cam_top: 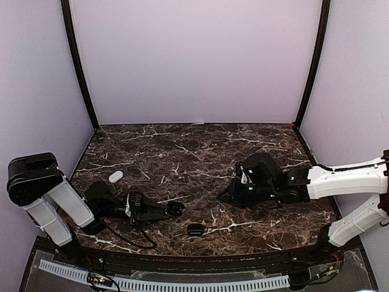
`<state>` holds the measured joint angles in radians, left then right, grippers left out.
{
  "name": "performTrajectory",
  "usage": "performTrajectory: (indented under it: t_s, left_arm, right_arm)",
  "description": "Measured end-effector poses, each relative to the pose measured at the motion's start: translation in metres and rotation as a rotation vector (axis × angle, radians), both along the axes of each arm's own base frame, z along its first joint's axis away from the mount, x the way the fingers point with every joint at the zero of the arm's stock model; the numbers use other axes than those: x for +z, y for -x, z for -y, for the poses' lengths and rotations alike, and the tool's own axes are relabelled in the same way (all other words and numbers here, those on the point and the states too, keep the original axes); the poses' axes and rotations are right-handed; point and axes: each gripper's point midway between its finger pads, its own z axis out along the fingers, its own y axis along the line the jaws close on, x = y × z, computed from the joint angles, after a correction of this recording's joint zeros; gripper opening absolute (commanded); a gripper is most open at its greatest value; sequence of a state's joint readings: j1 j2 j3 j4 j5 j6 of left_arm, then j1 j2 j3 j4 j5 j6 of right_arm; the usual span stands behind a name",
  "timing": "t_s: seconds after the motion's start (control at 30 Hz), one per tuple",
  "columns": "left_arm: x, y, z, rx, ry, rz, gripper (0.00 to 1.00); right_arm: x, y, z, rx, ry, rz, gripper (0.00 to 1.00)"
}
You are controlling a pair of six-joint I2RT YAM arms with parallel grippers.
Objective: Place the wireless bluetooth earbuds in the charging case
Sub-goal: Place the right earbud at the center of the board.
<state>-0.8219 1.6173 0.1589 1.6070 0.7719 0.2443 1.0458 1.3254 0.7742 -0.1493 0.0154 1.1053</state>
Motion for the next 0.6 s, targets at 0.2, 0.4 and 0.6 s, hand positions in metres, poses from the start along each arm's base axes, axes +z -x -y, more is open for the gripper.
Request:
performTrajectory:
  t_s: [0.2, 0.4, 0.6]
  left_arm:
    - [-0.001, -0.001, -0.001, 0.008, -0.001, 0.002, 0.10]
    - [0.003, 0.000, -0.001, 0.008, 0.008, 0.010, 0.10]
    - [0.006, -0.001, -0.003, 0.021, 0.014, 0.014, 0.10]
  right_arm:
    - [-0.031, 0.005, 0.019, -0.233, -0.142, -0.337, 0.00]
    - [-0.033, 0.014, 0.027, -0.332, -0.211, -0.451, 0.00]
    - [-0.024, -0.002, 0.025, -0.302, -0.228, -0.315, 0.00]
